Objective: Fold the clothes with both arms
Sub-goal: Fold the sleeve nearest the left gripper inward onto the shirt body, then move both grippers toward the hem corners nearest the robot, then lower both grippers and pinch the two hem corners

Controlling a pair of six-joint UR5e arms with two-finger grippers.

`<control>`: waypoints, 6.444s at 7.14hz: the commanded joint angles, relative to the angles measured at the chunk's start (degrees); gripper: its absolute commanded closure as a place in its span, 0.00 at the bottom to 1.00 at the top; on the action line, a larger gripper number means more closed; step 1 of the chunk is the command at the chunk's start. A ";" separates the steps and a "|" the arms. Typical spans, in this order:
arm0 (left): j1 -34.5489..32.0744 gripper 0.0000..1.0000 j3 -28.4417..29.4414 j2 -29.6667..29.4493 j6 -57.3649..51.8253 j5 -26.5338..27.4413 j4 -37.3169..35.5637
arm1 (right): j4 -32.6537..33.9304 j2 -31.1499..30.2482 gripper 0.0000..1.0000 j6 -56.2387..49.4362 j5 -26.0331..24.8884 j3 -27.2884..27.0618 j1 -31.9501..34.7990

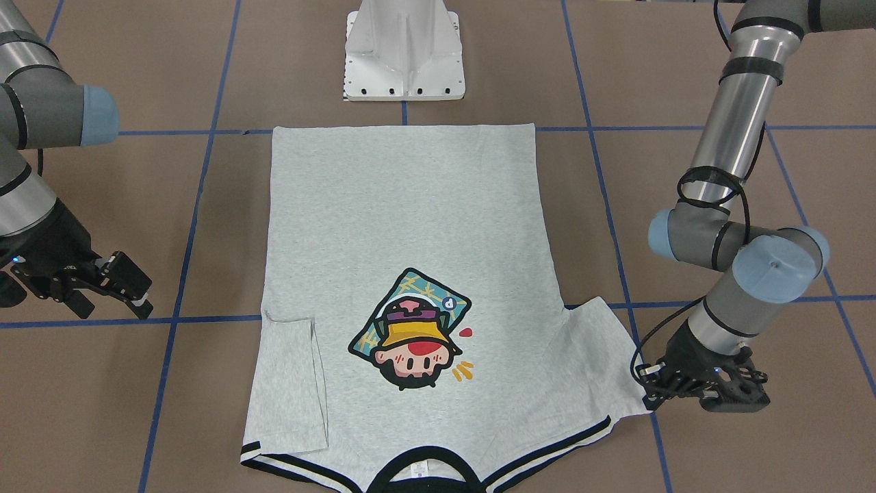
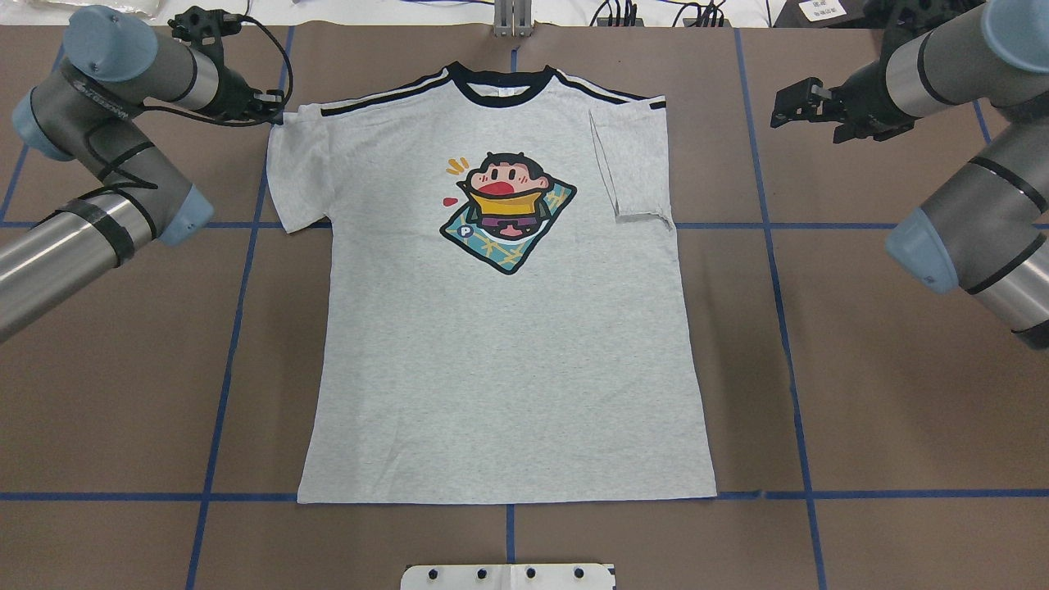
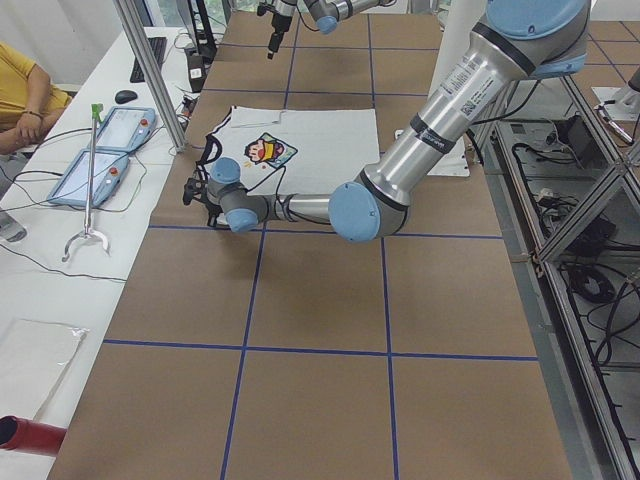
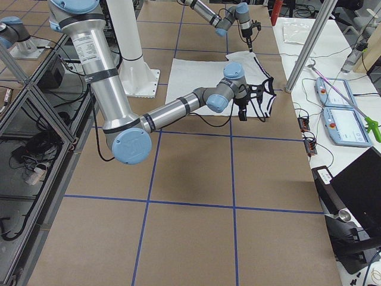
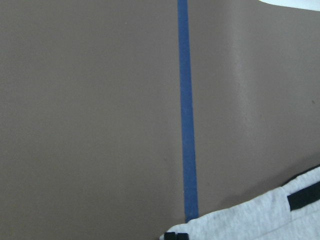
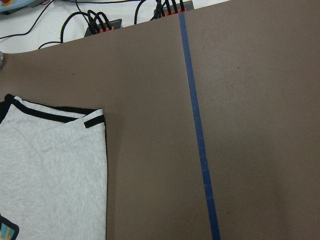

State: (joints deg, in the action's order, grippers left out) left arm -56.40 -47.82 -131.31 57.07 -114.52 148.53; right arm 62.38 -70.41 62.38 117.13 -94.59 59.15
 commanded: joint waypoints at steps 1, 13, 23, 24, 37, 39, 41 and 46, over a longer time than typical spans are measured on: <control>0.15 1.00 -5.77 -1.40 2.15 0.26 -4.19 | 0.02 0.01 0.01 0.02 0.03 0.01 0.00; 9.55 0.21 -19.77 -0.06 10.51 7.78 -6.65 | 0.63 -0.42 0.01 8.60 -0.76 -3.21 -1.13; 9.90 0.01 -56.33 25.04 17.81 -8.35 -18.72 | 18.55 -18.01 0.07 66.00 -36.49 -30.66 -56.13; 9.99 0.01 -56.42 25.14 17.81 -8.27 -18.63 | 19.96 -17.57 0.08 67.59 -36.79 -30.22 -56.33; 10.52 0.01 -55.80 25.14 18.25 -8.18 -18.45 | 20.24 -16.87 1.00 67.78 -36.71 -26.53 -55.64; 10.52 0.01 -55.80 25.14 18.25 -8.53 -18.45 | 20.24 -15.91 1.00 67.87 -36.53 -26.70 -55.28; 13.92 0.01 -56.67 24.96 25.48 -8.18 -18.80 | 20.24 -16.16 1.00 67.87 -36.45 -28.63 -54.76; 33.17 0.02 -66.49 33.46 38.46 8.24 -30.16 | 20.24 -16.95 1.00 67.78 -35.48 -30.48 -53.96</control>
State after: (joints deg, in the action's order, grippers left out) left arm -26.65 -110.45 -100.37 94.30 -109.36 124.44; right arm 82.62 -87.25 130.16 81.43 -124.73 4.99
